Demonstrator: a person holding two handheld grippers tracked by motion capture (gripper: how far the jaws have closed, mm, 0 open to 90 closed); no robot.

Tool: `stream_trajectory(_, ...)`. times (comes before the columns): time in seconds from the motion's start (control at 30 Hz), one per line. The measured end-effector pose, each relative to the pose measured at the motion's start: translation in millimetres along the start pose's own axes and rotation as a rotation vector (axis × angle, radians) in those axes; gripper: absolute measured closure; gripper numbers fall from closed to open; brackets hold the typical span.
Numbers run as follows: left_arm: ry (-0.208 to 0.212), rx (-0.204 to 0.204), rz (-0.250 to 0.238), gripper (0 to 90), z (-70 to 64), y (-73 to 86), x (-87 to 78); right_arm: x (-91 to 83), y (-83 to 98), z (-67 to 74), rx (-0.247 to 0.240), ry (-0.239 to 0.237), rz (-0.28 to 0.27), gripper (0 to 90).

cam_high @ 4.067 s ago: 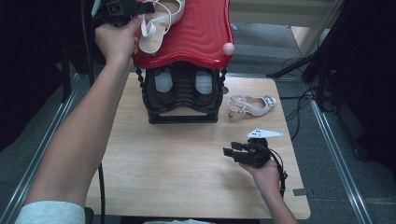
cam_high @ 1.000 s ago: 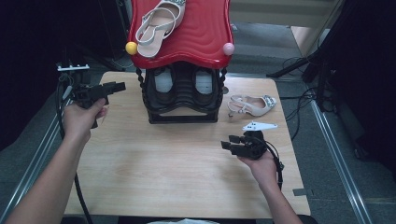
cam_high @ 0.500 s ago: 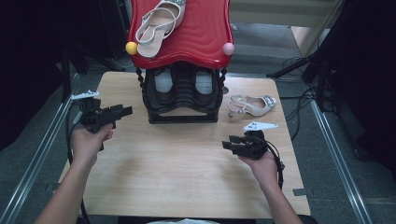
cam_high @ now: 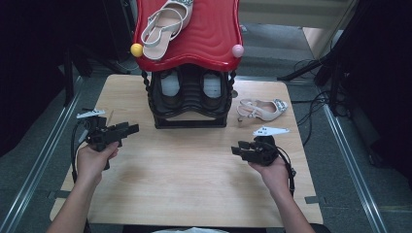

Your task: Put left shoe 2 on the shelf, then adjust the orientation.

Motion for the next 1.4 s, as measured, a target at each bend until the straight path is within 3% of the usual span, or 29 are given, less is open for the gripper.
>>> stream_trajectory(0.1, -0.009, 0.027, 0.012, 37.4, -1.1, 2.7, -2.4, -0.7, -0.2, -1.0, 0.007, -0.002, -0.003, 58.0)
stream_trajectory(0.23, 0.005, 0.014, 0.019, 36.8, -0.1, 4.9, -3.4, -0.4, -0.4, -2.3, 0.014, -0.003, -0.006, 58.2)
stream_trajectory(0.37, -0.007, 0.027, 0.035, 36.9, 1.1, 6.8, -2.9, -0.3, -0.2, -3.9, 0.019, -0.001, -0.002, 62.4)
stream_trajectory(0.7, -0.001, 0.014, 0.012, 36.5, 3.2, 5.9, -9.3, -5.2, -6.4, -11.0, 0.025, 0.021, -0.013, 71.8)
stream_trajectory(0.83, -0.006, 0.019, 0.023, 36.7, 2.5, 6.7, -7.9, -5.2, -12.9, -22.0, 0.076, 0.035, -0.01, 90.0)
stream_trajectory(0.9, -0.01, 0.025, 0.022, 36.7, -0.3, 6.8, -6.6, -6.0, -18.5, -28.0, 0.084, 0.059, -0.014, 90.0)
stream_trajectory(1.0, -0.005, 0.036, 0.041, 36.7, -2.8, 8.0, -4.6, -10.1, -27.9, -43.6, 0.137, 0.088, -0.032, 90.0)
stream_trajectory(1.13, 0.01, 0.031, 0.041, 36.7, -4.4, 8.2, -2.8, -10.1, -39.4, -58.8, 0.153, 0.121, -0.049, 90.0)
stream_trajectory(1.4, 0.02, 0.021, 0.034, 36.8, -3.4, 7.6, -3.9, 2.7, -68.2, -74.1, 0.139, 0.168, -0.054, 90.0)
Point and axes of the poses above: each handheld gripper's, and its own axes: x roughly forward along the jaws, y roughly out of its underside, z roughly to its left, the point moved 1 cm from there along x, roughly forward along the jaws, and after that the axes turned 5 degrees about -z, right-handed, at the moved point
